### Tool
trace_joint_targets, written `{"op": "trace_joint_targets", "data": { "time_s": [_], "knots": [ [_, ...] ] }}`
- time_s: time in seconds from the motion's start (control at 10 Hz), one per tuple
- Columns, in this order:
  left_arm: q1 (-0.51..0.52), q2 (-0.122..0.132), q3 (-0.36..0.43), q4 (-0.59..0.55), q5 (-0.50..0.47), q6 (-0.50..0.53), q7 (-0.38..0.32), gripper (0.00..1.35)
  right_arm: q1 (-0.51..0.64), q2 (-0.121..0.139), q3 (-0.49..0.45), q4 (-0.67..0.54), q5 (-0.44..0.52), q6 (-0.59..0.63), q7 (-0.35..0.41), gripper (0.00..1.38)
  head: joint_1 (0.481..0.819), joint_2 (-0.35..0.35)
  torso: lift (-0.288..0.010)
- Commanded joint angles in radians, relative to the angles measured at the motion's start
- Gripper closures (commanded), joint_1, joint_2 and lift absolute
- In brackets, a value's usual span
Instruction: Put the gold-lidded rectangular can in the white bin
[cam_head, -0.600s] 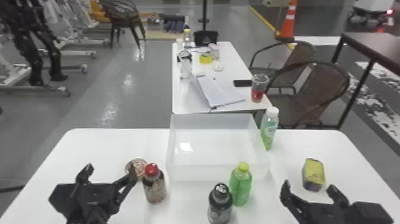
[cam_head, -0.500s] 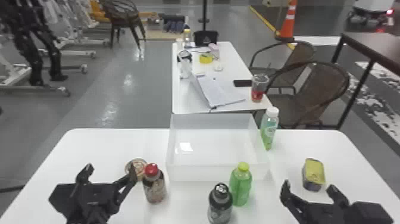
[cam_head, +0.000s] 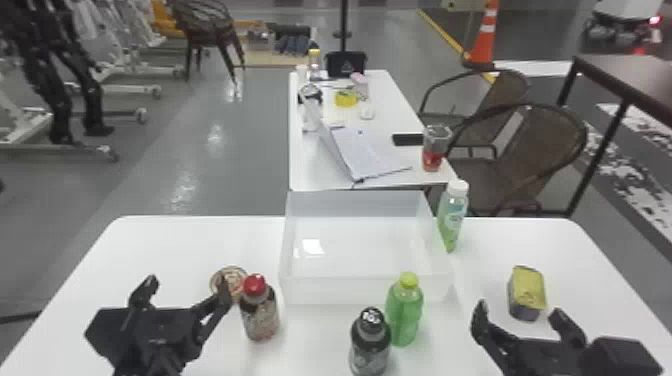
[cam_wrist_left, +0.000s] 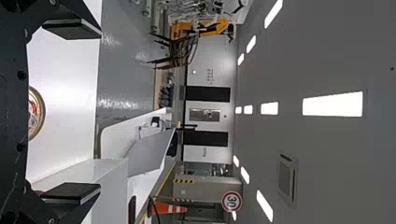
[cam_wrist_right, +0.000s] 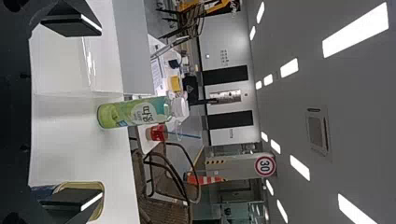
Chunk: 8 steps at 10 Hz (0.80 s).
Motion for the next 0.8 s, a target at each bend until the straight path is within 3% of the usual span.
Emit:
{"op": "trace_joint_targets", "data": {
  "time_s": [0.0,0.4,0.7],
  "knots": [
    [0.002,0.002,0.0,0.0,0.0,0.0,0.0,0.14,0.0,0.0,0.0,0.01,0.004,0.0,0.0,0.08,0.549,0.0,-0.1],
    [0.011,0.002,0.006,0.0,-0.007,0.014,0.0,0.14,0.01,0.006,-0.054,0.077,-0.026,-0.015,-0.008,0.08,0.549,0.0,-0.1],
    [0.011,0.002,0.007,0.0,0.003,0.004,0.0,0.14,-0.009,0.006,-0.087,0.174,-0.151,-0.035,0.029,0.08,0.549,0.0,-0.1]
  ]
}}
